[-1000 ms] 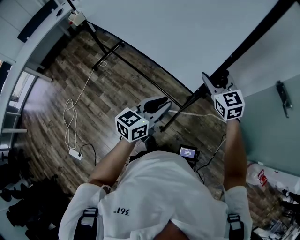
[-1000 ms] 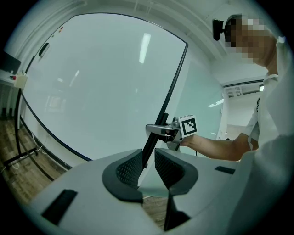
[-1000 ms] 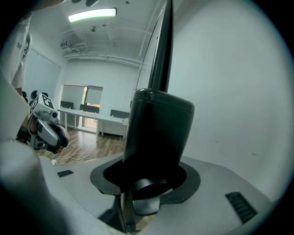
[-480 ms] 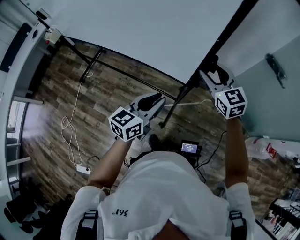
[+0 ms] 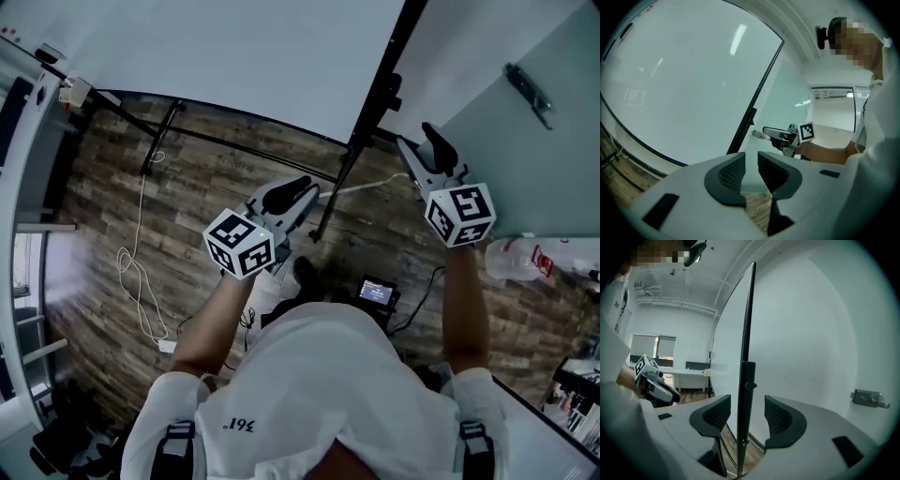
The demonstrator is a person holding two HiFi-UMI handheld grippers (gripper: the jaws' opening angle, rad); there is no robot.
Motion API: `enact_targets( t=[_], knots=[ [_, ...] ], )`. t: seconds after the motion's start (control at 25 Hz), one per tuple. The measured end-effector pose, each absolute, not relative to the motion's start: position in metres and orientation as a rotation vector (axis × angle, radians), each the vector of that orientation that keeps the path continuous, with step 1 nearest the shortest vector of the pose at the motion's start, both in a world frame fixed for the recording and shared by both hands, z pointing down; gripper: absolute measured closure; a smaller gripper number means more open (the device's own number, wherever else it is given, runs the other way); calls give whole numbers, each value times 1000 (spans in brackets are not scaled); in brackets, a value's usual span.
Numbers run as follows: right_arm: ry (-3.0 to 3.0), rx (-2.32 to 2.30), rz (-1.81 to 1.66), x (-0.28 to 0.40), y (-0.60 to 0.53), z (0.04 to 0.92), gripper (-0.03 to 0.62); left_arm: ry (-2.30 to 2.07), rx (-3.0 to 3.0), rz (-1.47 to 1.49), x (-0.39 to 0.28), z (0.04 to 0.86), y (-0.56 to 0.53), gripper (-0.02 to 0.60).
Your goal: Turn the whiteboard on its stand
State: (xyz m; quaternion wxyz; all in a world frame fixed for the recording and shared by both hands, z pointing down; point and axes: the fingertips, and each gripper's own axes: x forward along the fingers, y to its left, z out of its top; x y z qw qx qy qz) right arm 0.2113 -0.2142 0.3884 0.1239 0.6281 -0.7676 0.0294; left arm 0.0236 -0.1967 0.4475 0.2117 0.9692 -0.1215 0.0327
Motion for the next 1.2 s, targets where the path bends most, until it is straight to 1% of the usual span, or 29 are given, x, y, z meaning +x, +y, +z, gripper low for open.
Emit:
enact_targets(
  t=[0.24,0.68,0.88,1.2],
  knots=[
    [-2294,1840,113,201,-151,387,360,-393,2680,66,31,440,-145,508],
    [-2339,1756,109,163,-36,392,446,-438,2663,17,17,433,-30,508],
    [-2379,1736,115,144,5,390,471,-472,2667,-1,1,427,6,508],
    [-2424,1719,149,121,50,393,490,-538,2673,-12,-24,421,39,509]
  ],
)
